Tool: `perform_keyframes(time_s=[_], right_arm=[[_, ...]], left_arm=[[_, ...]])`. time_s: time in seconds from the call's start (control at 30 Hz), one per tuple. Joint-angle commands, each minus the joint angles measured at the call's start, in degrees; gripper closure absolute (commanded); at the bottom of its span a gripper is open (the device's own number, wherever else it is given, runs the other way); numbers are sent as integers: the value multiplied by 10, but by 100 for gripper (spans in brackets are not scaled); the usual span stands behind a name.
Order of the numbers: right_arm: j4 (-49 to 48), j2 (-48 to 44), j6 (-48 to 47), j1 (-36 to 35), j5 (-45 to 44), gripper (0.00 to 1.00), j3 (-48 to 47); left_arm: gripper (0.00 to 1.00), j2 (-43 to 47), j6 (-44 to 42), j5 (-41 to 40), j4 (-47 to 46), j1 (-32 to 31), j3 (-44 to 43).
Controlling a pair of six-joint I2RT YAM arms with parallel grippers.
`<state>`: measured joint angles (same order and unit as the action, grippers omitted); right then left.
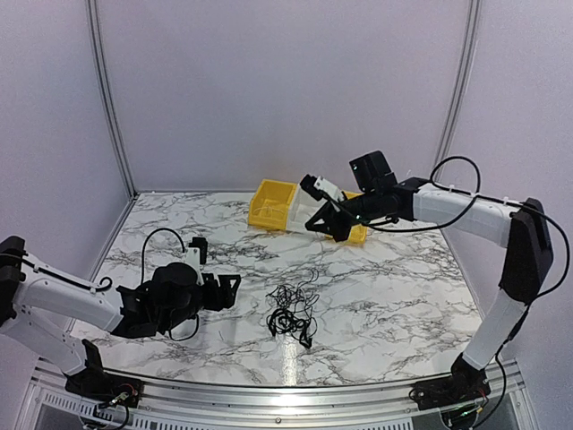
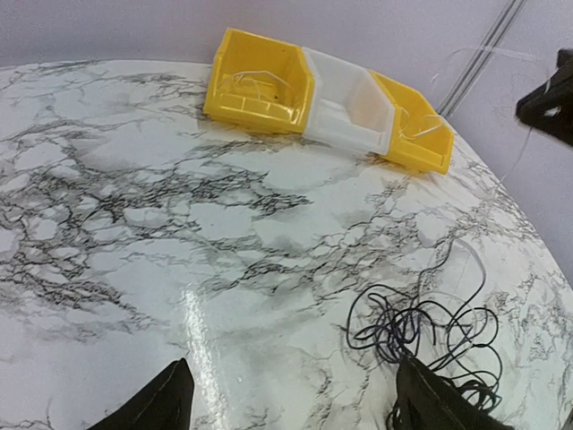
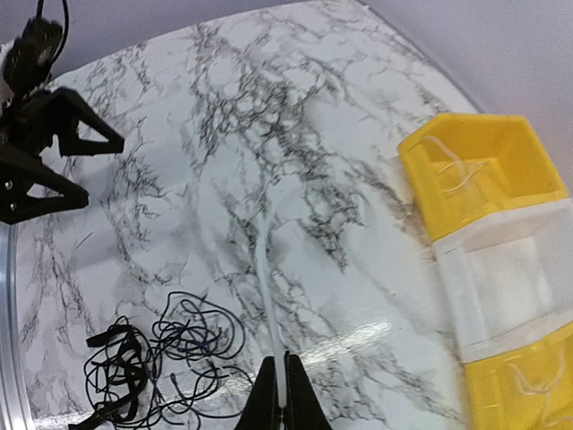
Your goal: Untangle the cables
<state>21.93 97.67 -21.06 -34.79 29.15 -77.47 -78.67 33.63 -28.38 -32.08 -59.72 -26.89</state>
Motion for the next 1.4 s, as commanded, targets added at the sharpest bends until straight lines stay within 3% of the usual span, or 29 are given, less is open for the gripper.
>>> perform_keyframes(time_s=[0.0, 0.1, 0.33, 0.6, 0.73, 0.97, 1.2, 1.37], right_arm=[[30, -57, -9, 10, -9, 100, -103], [44, -69, 3, 10, 12, 100, -161], [74, -65, 18, -3, 33, 100, -300], [82, -61, 20, -29, 56, 100, -334], [90, -54, 17, -57, 62, 100, -338], [108, -53, 4, -67, 87, 100, -407], [111, -45, -8, -25, 118, 100, -518], [100, -31, -6, 11, 90, 100, -582]], left_arm=[[19, 18, 32, -43, 60, 0, 33], [21, 15, 21, -33, 50, 0, 39], [27, 7, -126, 47, -42, -18, 3], [26, -95, -193, 129, -165, -21, -110], [26, -173, -195, 148, -220, -21, -192], [26, -335, -200, 117, -224, -18, -337], [30, -427, -138, 152, -228, -13, -362], [32, -438, -91, 172, -235, -14, -333]])
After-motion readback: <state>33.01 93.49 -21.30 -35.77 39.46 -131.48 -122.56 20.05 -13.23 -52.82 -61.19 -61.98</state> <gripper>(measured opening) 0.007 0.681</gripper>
